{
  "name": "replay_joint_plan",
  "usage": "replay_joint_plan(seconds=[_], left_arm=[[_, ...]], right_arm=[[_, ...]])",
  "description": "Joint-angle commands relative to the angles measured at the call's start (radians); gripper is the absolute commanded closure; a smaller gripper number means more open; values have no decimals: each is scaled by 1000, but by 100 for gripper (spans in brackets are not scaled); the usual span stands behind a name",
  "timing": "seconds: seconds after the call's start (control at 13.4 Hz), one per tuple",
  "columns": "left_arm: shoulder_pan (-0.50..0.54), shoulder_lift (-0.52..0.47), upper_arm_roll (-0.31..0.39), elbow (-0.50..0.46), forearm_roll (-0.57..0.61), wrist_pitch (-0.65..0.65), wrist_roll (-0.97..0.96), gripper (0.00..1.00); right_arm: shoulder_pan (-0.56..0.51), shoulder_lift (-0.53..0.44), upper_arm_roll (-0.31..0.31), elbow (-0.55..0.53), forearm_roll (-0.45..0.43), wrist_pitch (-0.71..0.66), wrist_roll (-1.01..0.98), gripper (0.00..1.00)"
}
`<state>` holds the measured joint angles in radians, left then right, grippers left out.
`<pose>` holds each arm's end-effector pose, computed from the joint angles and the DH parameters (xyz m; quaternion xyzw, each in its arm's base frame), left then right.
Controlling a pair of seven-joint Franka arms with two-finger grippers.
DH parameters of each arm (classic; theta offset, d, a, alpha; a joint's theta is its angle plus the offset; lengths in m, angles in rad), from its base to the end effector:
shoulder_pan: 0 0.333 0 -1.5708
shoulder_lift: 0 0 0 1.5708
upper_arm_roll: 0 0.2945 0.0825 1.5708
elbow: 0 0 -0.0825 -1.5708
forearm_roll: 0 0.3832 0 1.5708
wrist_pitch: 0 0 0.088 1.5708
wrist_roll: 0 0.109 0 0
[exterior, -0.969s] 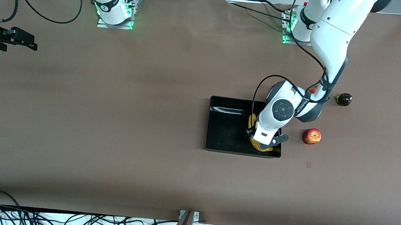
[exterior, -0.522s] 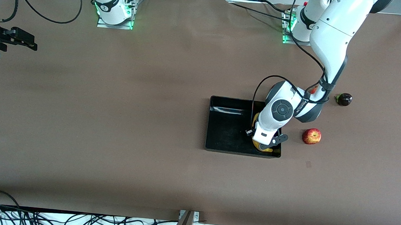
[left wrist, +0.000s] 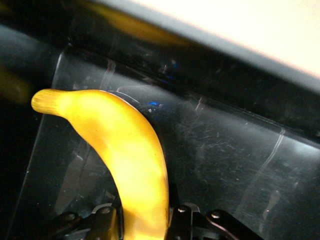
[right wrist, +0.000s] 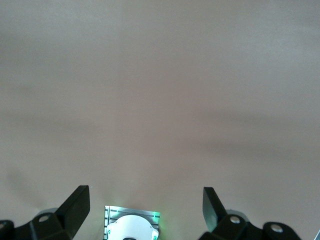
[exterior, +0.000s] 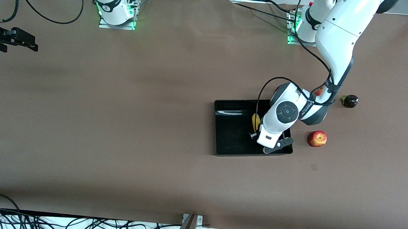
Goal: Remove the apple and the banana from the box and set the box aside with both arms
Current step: 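Lift the banana out of the tray with the left gripper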
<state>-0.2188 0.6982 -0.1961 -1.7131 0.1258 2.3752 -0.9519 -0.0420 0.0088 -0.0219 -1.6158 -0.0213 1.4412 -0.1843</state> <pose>0.6041 -0.2545 0.1704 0.9700 0.2419 -0.0203 0.0092 0.5376 -0.0369 0.5653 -0.9940 -0.0595 0.0922 0.0007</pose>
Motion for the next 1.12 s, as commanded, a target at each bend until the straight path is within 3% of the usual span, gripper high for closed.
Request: replay_joint_plan(seconds=[0.0, 0.45, 0.82, 1.04], left_arm=[[-13, -28, 12, 107, 14, -166, -10, 100], [4, -138, 1, 188, -52, -430, 80, 100], [172, -183, 0, 182, -58, -614, 448, 100], [294, -171, 0, 168, -9, -619, 671, 100]], right_arm=[[-10, 5, 7, 14, 18, -16, 6, 0], [-10, 5, 7, 14, 18, -16, 6, 0], [-10, 5, 7, 16, 18, -15, 6, 0], [-10, 5, 7, 16, 18, -15, 6, 0]])
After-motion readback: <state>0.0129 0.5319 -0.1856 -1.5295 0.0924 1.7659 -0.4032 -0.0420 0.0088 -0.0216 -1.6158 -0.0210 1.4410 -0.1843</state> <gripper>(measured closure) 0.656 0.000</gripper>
